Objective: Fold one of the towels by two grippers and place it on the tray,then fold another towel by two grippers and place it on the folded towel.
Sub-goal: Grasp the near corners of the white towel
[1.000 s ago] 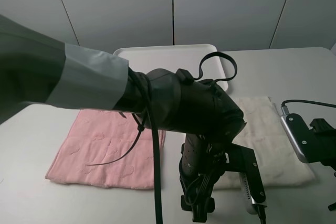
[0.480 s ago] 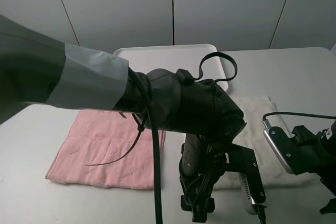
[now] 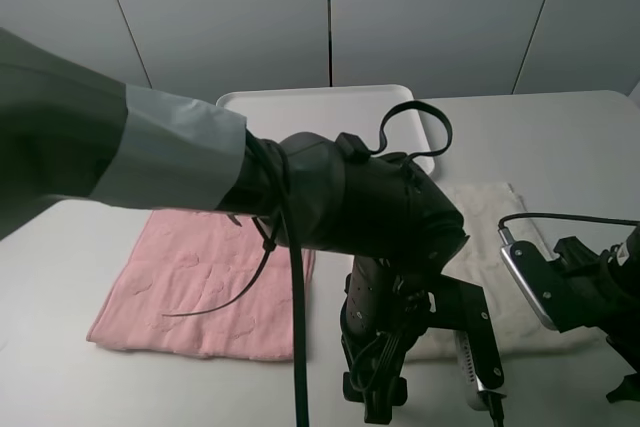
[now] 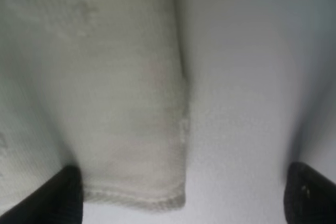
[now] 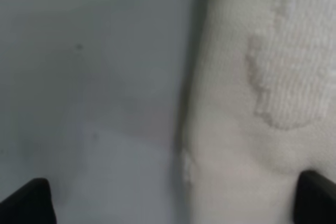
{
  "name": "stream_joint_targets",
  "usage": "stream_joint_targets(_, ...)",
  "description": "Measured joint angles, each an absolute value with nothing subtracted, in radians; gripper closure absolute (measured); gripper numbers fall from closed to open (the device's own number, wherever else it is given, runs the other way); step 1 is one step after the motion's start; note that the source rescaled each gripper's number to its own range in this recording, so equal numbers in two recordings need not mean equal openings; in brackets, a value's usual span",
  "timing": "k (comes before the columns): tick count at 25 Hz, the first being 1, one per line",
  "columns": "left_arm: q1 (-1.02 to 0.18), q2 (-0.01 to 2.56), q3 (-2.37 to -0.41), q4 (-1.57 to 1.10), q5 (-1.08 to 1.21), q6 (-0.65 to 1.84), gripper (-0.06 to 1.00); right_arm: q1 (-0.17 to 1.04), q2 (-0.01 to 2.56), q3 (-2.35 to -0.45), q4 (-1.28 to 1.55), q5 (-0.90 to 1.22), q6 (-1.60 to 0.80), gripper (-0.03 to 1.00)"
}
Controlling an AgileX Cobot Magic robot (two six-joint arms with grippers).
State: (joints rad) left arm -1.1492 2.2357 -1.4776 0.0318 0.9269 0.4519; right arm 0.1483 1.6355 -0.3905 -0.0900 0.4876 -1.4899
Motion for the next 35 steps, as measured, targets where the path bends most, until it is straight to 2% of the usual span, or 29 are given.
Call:
stream_joint_targets(3, -1.149, 2.236, -1.478, 0.034, 0.927, 0.450, -0.05, 0.148, 1.644, -0.391, -0.091, 0.446, -1.481, -0.02)
stream_joint_targets(5, -1.149, 2.236, -1.478, 0.034, 0.927, 0.450, -0.05, 0.148, 1.649, -0.391, -0.105, 0.418, -1.479, 0.04)
stream_joint_targets(7, -1.149, 2.236, -1.478, 0.034, 0.927, 0.450, -0.05, 0.148, 1.649, -0.388, -0.125, 0.414, -1.477, 0.17)
stream_joint_targets(13, -1.149, 2.237, -1.478, 0.034, 0.927, 0.450, -0.05, 0.148, 1.649, -0.381, -0.169, 0.395, -1.477, 0.68)
stream_joint_targets(17, -1.149, 2.237, -1.478, 0.034, 0.927, 0.450, -0.05, 0.148, 1.649, -0.381, -0.169, 0.370, -1.477, 0.93)
stream_joint_targets(19, -1.149, 2.237, -1.478, 0.036, 0.925, 0.439, -0.05, 0.148, 1.649, -0.381, -0.169, 0.368, -1.477, 0.96)
stream_joint_targets(35, -1.149, 2.237, -1.478, 0.045, 0.881, 0.419, -0.05, 0.148, 1.649, -0.381, -0.155, 0.368, -1.473, 0.96)
